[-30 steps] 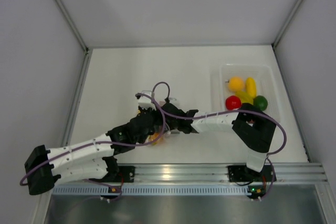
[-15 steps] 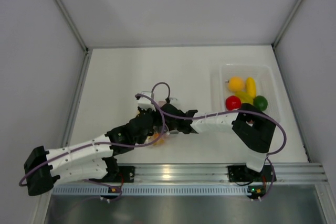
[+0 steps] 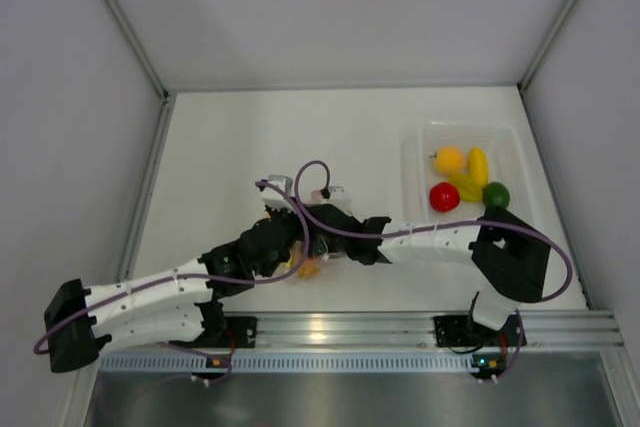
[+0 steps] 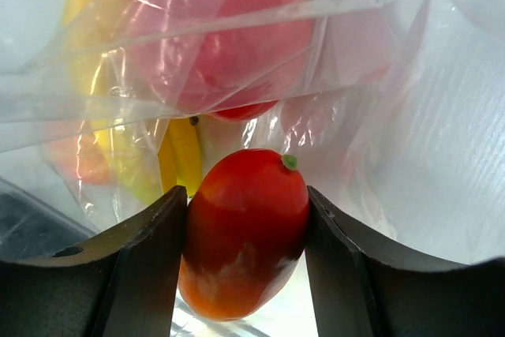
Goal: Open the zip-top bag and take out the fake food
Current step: Pick up the fake fruit from the zipper food storage bag.
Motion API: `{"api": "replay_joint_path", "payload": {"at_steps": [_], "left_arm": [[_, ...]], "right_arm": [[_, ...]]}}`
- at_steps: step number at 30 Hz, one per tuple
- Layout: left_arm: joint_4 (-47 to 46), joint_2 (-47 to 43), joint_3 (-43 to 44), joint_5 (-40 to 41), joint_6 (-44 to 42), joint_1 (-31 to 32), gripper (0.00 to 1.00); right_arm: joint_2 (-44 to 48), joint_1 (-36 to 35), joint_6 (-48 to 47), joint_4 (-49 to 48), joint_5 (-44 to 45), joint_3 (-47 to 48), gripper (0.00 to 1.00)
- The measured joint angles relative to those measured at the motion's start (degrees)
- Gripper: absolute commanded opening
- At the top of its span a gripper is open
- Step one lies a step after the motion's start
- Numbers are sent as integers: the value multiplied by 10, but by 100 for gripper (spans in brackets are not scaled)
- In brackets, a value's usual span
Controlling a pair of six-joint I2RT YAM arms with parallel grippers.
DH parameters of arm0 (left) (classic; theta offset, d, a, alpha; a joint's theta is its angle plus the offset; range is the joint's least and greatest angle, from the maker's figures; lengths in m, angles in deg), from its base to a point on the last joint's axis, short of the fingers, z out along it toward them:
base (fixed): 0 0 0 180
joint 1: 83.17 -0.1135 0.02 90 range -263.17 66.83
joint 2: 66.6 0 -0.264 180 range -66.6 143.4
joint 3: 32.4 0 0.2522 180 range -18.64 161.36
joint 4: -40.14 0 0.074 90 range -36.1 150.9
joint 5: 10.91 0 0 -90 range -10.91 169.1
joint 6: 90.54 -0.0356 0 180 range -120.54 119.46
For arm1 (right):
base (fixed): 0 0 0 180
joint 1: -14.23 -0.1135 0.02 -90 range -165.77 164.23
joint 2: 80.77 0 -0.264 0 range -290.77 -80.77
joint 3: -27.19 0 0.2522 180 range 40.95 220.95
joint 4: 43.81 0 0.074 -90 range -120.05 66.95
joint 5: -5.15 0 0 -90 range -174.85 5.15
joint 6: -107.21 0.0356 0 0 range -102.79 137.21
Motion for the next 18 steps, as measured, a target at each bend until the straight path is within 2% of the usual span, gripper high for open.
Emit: {"api": "replay_joint_path", "payload": {"at_steps": [9,18], "left_arm": [[-26,-32,-28,-12,19,1,0],[-39,-55,-41,-39,22,1,0]], "right_arm": [[6,-19,-8,-6,31,-10,19],[9,-2,-19,-1,43,-26,18]]}}
